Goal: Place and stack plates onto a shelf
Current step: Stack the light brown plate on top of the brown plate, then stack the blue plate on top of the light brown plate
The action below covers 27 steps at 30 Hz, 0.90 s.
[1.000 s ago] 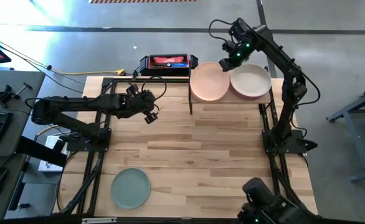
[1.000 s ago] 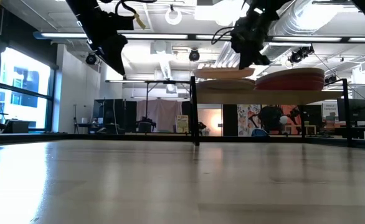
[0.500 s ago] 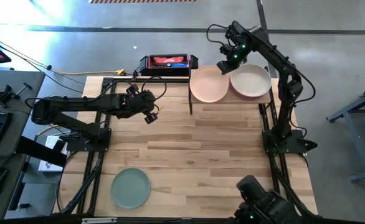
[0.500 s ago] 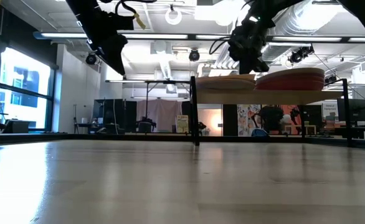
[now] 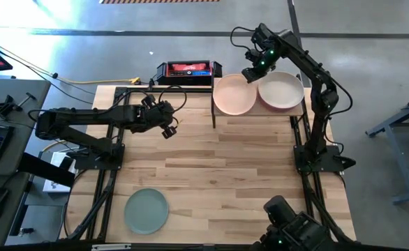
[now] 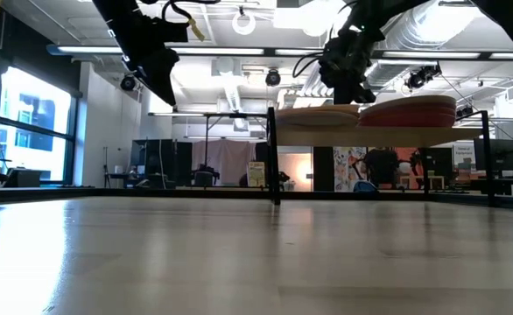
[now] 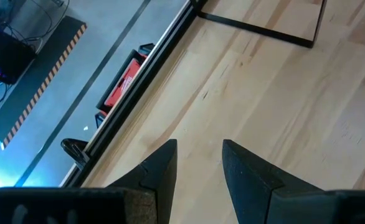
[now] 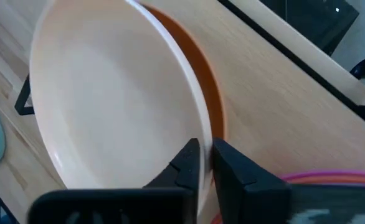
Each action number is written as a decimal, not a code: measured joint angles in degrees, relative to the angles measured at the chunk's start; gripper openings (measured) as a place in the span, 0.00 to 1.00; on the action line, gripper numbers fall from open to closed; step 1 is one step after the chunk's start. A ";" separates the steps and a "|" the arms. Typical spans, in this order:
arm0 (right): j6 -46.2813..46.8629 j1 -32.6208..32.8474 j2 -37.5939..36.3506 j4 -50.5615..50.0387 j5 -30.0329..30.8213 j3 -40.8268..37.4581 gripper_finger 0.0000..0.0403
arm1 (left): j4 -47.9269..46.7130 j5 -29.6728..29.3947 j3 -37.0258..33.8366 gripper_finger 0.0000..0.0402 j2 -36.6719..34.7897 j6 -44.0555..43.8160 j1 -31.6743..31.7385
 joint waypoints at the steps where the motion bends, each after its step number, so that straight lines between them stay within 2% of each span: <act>1: 0.00 0.06 0.00 0.26 0.02 0.02 0.07 | -0.02 0.00 0.00 0.29 0.00 0.00 0.00; 6: 0.00 0.09 0.00 0.31 0.00 0.01 0.20 | 0.00 0.00 0.00 0.29 0.00 0.03 0.00; 10: 0.00 -0.18 0.02 0.75 0.02 0.31 0.25 | 0.00 0.00 0.00 0.29 0.00 0.04 0.00; 16: 0.03 -1.69 0.04 -0.09 0.02 3.77 0.26 | 0.00 0.00 0.00 0.29 0.00 0.04 0.00; 23: -0.48 -1.68 0.04 -6.90 -0.10 7.28 0.26 | -0.02 0.15 0.00 0.29 0.00 -0.17 0.00; 25: -1.44 -0.81 0.03 -7.30 -0.50 7.31 0.26 | -0.14 2.33 0.00 0.29 0.00 -1.44 0.00; 27: -1.87 0.29 -0.05 -7.26 -1.04 7.19 0.26 | -0.55 7.41 0.00 0.29 0.00 -3.00 0.00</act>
